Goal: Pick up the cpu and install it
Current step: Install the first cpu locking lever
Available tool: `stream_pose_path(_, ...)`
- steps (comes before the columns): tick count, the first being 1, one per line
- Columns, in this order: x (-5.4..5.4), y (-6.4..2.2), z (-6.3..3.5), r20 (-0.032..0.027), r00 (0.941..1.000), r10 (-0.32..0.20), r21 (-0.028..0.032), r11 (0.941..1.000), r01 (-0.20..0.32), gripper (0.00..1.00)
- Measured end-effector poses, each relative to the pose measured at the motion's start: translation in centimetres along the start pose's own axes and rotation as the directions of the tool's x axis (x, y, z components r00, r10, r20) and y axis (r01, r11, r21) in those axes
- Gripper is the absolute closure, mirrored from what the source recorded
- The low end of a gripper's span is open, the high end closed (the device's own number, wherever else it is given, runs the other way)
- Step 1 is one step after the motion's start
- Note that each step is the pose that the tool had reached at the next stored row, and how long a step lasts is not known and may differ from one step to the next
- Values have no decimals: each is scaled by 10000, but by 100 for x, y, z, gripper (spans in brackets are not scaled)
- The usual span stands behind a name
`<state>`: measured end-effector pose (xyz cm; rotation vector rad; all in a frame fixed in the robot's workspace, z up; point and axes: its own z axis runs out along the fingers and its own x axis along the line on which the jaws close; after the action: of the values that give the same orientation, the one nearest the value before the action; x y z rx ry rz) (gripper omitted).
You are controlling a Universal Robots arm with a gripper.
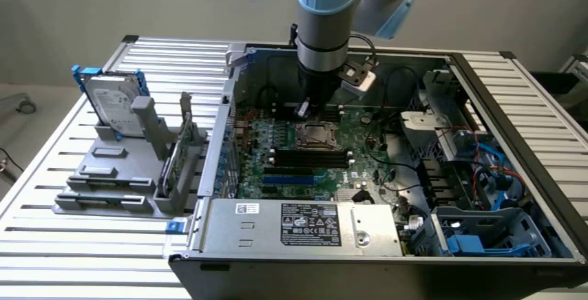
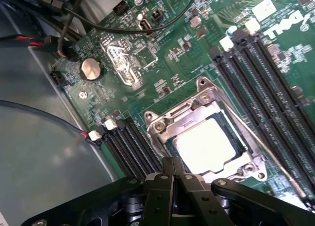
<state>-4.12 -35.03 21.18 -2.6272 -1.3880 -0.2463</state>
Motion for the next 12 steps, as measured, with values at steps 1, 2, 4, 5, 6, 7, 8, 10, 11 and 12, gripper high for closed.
stream_pose_path(1,-14,11,-24,-9,10000,12,6,10000,-12,89)
stream_pose_path(2,-26,21,-51,-18,10000,31,11,10000,-31,89)
stream_pose_path(4,-50,42,-108,-38,10000,71,25,10000,-71,89)
stream_pose_path(5,-62,52,-136,-48,9999,89,32,10000,-88,89)
stream_pose_path(6,-77,65,-166,-57,9999,105,39,9999,-105,89)
stream_pose_path(7,-92,76,-190,-64,9999,119,44,9999,-119,89)
stream_pose_path(8,-107,88,-213,-69,9999,132,50,9999,-132,89)
stream_pose_path(10,-139,112,-253,-78,9998,157,58,9999,-157,89)
stream_pose_path(11,-155,124,-271,-81,9998,170,62,9998,-170,89)
stream_pose_path(12,-172,136,-287,-82,9998,181,64,9998,-180,89)
